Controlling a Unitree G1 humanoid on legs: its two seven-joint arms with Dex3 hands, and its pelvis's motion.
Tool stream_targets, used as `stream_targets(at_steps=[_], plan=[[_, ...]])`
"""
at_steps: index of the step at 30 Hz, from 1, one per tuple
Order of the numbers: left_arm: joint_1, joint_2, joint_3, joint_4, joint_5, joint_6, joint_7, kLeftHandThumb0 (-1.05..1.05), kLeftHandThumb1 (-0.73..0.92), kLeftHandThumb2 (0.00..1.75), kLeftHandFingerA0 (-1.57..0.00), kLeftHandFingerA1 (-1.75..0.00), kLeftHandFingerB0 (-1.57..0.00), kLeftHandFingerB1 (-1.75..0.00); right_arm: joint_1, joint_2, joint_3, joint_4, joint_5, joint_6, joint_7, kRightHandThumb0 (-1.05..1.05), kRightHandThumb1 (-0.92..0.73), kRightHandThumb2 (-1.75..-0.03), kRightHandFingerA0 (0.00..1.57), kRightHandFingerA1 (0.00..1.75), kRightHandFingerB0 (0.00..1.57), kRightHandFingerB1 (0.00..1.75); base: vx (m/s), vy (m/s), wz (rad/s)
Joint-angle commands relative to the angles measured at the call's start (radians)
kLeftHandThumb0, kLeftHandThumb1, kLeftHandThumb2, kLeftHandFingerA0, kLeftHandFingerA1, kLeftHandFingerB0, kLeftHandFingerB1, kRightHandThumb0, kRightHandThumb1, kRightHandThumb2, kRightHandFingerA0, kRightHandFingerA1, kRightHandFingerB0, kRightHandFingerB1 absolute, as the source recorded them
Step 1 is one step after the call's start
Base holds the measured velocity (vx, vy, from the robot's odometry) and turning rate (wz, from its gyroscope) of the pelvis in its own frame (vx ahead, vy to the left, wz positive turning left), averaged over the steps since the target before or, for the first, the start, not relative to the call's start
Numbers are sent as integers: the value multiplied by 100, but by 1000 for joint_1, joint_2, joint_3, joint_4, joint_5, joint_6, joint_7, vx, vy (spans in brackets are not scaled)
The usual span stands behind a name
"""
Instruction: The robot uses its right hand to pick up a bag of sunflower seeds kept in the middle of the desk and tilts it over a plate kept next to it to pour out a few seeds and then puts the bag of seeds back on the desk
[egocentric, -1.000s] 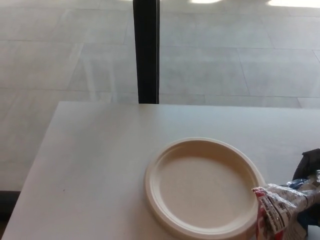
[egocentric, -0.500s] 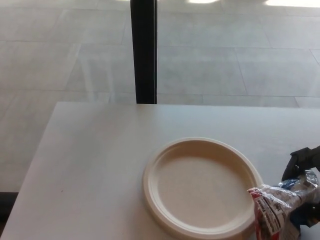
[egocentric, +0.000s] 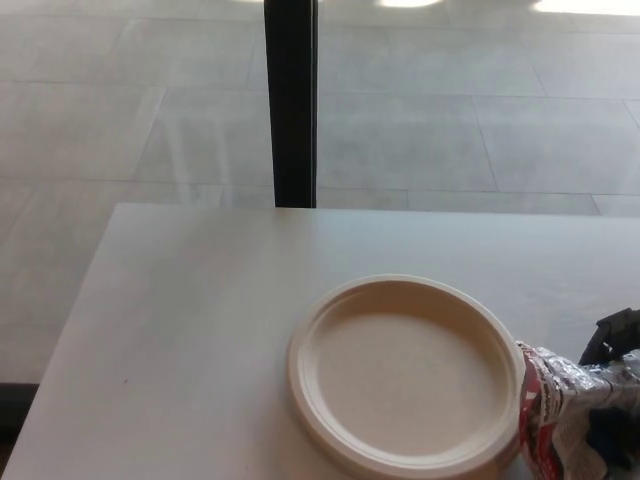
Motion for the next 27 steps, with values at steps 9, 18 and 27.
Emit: stream_targets(at_steps=[9, 18, 27], plan=[[11, 29, -22, -1, 21, -31, -11, -80, 86, 66, -57, -55, -56, -43, -32, -16, -30, -65, 34, 104, 44, -15, 3, -146, 134, 146, 130, 133, 0, 0, 0], [10, 27, -14, -3, 9, -21, -11, -83, 86, 66, -56, -57, -58, -43, 2, -11, -75, -222, 76, 126, 76, -24, -29, -143, 110, 166, 100, 152, 0, 0, 0], [25, 33, -12, -1, 10, -31, -18, -84, 88, 66, -57, -55, -56, -43, -4, 10, -65, -309, 75, 213, 93, -22, -45, -128, 92, 175, 83, 162, 0, 0, 0]])
